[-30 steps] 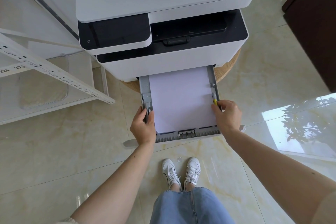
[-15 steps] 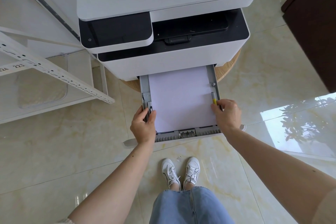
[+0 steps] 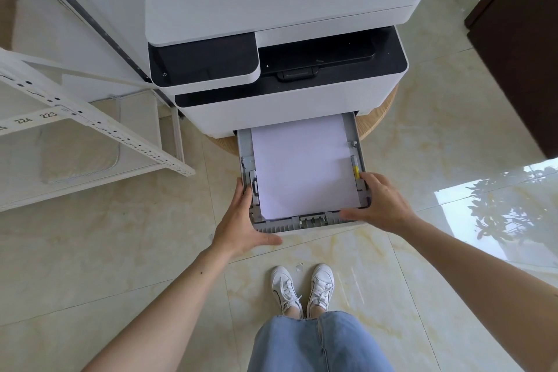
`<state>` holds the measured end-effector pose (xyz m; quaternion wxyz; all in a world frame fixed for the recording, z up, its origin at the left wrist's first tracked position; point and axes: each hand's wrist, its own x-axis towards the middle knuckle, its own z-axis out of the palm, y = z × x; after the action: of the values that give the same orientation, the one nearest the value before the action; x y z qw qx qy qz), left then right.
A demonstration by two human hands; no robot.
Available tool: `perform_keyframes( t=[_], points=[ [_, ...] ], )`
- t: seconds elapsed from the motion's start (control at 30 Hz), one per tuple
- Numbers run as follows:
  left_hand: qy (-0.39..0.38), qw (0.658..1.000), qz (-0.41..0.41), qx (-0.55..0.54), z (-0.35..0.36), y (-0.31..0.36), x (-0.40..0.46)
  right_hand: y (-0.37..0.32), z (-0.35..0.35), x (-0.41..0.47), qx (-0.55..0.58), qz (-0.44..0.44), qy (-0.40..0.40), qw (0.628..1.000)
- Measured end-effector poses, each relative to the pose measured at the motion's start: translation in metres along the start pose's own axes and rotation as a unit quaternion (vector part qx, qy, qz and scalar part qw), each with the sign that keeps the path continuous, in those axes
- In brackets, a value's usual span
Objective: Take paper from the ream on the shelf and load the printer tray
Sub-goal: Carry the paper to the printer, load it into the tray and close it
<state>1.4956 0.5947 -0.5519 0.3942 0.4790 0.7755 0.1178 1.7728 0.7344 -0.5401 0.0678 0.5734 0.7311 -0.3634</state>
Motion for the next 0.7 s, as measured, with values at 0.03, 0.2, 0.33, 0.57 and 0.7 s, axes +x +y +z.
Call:
perform_keyframes(
  t=[0.03, 0.2, 0.33, 0.57, 0.7],
  points=[
    [-0.017, 1.000, 0.002, 0.023, -0.002, -0.002, -0.003, 0.002, -0.001, -0.001, -0.019, -0.004, -0.014, 1.000],
    [-0.024, 0.998, 0.019, 0.048, -0.007, -0.006, -0.009, 0.009, -0.002, -0.006, -0.063, -0.020, -0.059, 0.996],
    [-0.013, 0.999, 0.025, 0.029, -0.008, -0.004, -0.010, 0.011, 0.000, -0.004, -0.049, -0.029, -0.044, 0.997],
    [0.000, 0.999, 0.035, 0.037, -0.012, -0.004, -0.010, 0.011, -0.004, -0.001, -0.046, -0.036, -0.033, 0.998],
    [0.006, 0.998, 0.048, 0.041, -0.015, -0.002, -0.009, 0.012, -0.004, 0.001, -0.046, -0.039, -0.031, 0.998]
  ],
)
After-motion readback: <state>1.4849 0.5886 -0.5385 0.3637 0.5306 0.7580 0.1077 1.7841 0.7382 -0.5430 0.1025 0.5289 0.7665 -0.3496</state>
